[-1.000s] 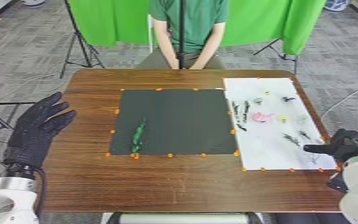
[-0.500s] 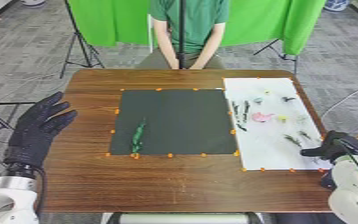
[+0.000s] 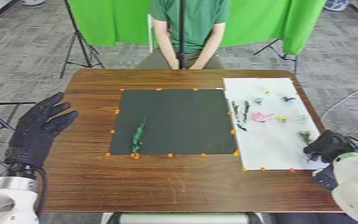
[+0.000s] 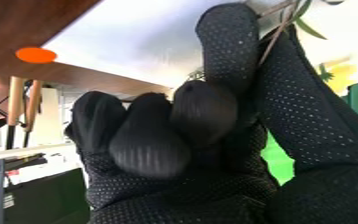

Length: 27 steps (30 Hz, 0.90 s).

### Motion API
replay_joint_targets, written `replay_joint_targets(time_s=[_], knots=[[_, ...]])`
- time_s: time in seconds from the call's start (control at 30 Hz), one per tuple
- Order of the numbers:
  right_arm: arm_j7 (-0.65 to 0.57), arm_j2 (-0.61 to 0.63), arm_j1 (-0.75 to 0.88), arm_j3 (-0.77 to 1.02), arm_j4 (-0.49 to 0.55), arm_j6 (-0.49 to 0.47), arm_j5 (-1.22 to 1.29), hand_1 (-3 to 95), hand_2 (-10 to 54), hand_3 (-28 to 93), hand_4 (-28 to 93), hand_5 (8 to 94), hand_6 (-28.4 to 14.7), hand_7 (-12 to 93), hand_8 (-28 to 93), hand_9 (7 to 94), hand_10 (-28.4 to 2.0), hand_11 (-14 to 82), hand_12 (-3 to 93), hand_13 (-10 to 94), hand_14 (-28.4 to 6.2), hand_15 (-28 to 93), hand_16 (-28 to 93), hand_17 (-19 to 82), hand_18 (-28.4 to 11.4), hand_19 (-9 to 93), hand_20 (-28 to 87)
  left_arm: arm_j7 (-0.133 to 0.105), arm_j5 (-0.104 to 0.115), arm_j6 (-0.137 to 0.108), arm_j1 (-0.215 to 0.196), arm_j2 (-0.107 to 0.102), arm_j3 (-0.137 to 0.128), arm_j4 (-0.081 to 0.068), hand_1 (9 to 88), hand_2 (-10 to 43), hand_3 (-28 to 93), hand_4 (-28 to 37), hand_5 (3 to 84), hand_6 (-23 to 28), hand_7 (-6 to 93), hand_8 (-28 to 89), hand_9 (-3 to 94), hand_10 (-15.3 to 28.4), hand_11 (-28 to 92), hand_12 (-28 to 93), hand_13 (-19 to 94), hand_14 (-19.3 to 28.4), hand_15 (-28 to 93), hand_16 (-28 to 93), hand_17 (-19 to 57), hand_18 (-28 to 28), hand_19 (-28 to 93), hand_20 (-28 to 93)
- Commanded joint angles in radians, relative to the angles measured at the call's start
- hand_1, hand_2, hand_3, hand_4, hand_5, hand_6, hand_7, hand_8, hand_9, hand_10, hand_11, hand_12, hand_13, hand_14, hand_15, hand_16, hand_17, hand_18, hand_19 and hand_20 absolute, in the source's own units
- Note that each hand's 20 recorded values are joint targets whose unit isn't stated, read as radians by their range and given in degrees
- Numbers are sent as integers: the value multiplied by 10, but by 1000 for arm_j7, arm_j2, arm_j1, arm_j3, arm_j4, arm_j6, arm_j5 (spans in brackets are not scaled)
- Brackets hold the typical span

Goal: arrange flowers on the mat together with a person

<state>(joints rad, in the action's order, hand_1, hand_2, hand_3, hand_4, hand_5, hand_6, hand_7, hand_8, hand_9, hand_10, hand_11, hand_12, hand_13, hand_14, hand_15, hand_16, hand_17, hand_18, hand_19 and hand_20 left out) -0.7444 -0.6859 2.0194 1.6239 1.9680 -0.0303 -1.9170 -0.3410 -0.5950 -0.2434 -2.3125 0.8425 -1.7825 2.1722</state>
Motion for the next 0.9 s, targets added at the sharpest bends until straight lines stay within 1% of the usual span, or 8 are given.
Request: replay_joint_targets(time_s=[0.03, 0.17, 0.27, 0.4, 0.57, 0.7, 0.8, 0.9], knots=[[42, -1, 24, -16, 123, 203, -143, 400, -69, 837, -255, 855, 17, 433, 165, 871, -86, 640, 428, 830, -92, 822, 333, 494, -232, 932, 608, 8, 5, 8, -20, 3, -2, -2, 289, 9, 698, -250, 370, 25, 230, -99, 325, 138, 293, 159, 306, 177, 393, 0, -30, 226, 507, 83], [94, 21, -73, -96, 163, 307, -187, 384, -81, 852, -202, 864, 17, 455, 176, 883, -84, 660, 426, 841, -92, 840, 331, 512, -233, 932, 646, 9, 6, 5, -23, 3, -4, -1, 287, 8, 700, -250, 370, 25, 230, -99, 326, 139, 294, 160, 307, 177, 393, 0, -30, 226, 507, 83], [134, 21, -189, -191, 173, 331, -179, 372, -81, 860, -174, 869, 17, 469, 174, 893, -83, 672, 424, 850, -92, 852, 329, 521, -234, 932, 663, 11, 6, 4, -29, 3, -8, 1, 287, 9, 699, -251, 369, 25, 231, -99, 326, 139, 294, 160, 306, 178, 393, 0, -30, 226, 506, 83], [208, -14, -386, -371, 153, 236, -139, 361, -75, 863, -148, 878, 19, 484, 161, 903, -82, 683, 421, 863, -87, 861, 325, 536, -234, 932, 680, 11, 7, -1, -48, 5, -17, 8, 286, 9, 701, -251, 369, 24, 230, -99, 327, 139, 294, 160, 307, 178, 393, 0, -30, 226, 506, 83], [265, -108, -594, -616, 92, 105, -134, 358, -68, 861, -139, 881, 21, 490, 147, 909, -80, 684, 422, 867, -86, 863, 324, 543, -235, 932, 687, 11, 4, 3, -38, 5, -7, 5, 286, 9, 701, -252, 370, 24, 230, -100, 327, 139, 294, 160, 307, 178, 394, 0, -30, 227, 507, 84], [267, -188, -723, -772, 21, -16, -152, 358, -61, 856, -139, 879, 22, 496, 134, 909, -79, 683, 425, 870, -83, 863, 323, 547, -235, 932, 690, 24, 0, 7, -28, 10, -1, 1, 287, 10, 699, -251, 369, 24, 231, -99, 329, 139, 295, 161, 307, 178, 394, 0, -30, 226, 506, 84], [244, -243, -818, -884, -55, -62, -163, 357, -59, 855, -140, 878, 24, 498, 130, 910, -77, 682, 425, 871, -83, 862, 323, 550, -235, 932, 690, 24, -1, 6, -24, 12, 3, 0, 287, 10, 699, -251, 370, 24, 231, -99, 329, 139, 294, 160, 307, 177, 393, 0, -30, 226, 506, 84], [208, -286, -871, -953, -118, -83, -189, 356, -56, 855, -141, 881, 24, 496, 124, 912, -76, 681, 424, 874, -82, 861, 322, 556, -233, 932, 690, 31, -6, 11, -15, 14, 7, -5, 286, 9, 700, -250, 370, 24, 231, -99, 330, 139, 294, 160, 307, 178, 393, 1, -30, 226, 506, 84]])
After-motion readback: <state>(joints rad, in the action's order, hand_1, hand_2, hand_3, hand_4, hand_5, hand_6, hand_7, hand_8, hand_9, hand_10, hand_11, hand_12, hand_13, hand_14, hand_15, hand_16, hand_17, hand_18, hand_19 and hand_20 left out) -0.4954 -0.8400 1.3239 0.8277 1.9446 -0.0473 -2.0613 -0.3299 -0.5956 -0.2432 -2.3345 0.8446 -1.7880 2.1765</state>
